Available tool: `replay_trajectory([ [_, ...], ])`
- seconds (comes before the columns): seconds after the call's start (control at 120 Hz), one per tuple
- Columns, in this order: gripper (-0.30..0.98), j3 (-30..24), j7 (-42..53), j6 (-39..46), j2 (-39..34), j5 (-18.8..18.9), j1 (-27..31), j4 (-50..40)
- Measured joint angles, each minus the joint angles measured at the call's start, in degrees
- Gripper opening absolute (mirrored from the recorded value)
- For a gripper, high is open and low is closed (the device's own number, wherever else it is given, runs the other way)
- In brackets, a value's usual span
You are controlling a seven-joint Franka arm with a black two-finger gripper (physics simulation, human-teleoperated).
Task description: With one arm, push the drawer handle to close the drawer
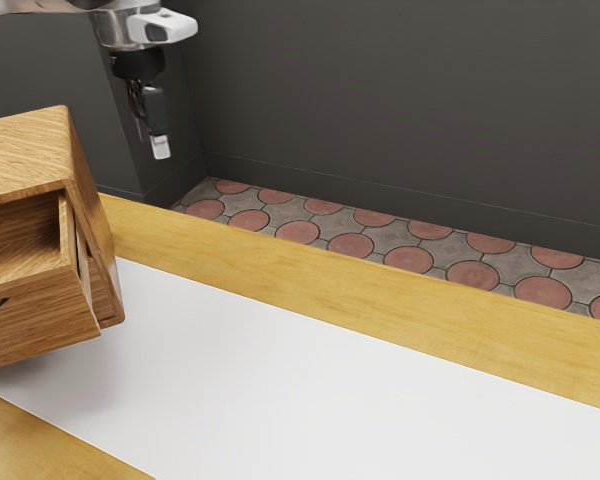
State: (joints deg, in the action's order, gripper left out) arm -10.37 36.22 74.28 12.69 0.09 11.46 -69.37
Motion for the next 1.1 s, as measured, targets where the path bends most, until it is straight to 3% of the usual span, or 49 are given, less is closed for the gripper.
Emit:
replay_trajectory([
  [0.2, 0.68, -0.1, 3.7, -0.2, -0.3, 0.0, 0.0, 0.2],
  [0.367, 0.68, -1.5, 3.5, -1.0, -12.4, 0.0, -0.2, 0.5],
  [0.425, 0.68, -1.2, 1.8, -2.4, -21.7, 0.4, -0.1, -8.6],
  [0.5, 0.68, -0.2, -0.5, -3.4, -37.1, 0.4, 14.9, -28.6],
  [0.558, 0.68, 2.6, -2.0, -2.3, -47.0, 0.1, 20.1, -43.8],
  [0.65, 0.68, 0.5, -4.2, 0.9, -54.0, -0.3, 24.6, -58.8],
  [0.75, 0.69, -1.6, -6.3, 4.3, -60.2, -1.3, 27.5, -64.5],
  [0.817, 0.60, -1.9, -7.8, 6.0, -63.3, -3.8, 29.5, -68.1],
  [0.883, 0.44, -2.1, -9.4, 7.1, -65.3, -5.8, 30.3, -70.1],
  [1.1, 0.10, -5.0, -18.4, 9.2, -66.4, -8.9, 33.9, -74.2],
])
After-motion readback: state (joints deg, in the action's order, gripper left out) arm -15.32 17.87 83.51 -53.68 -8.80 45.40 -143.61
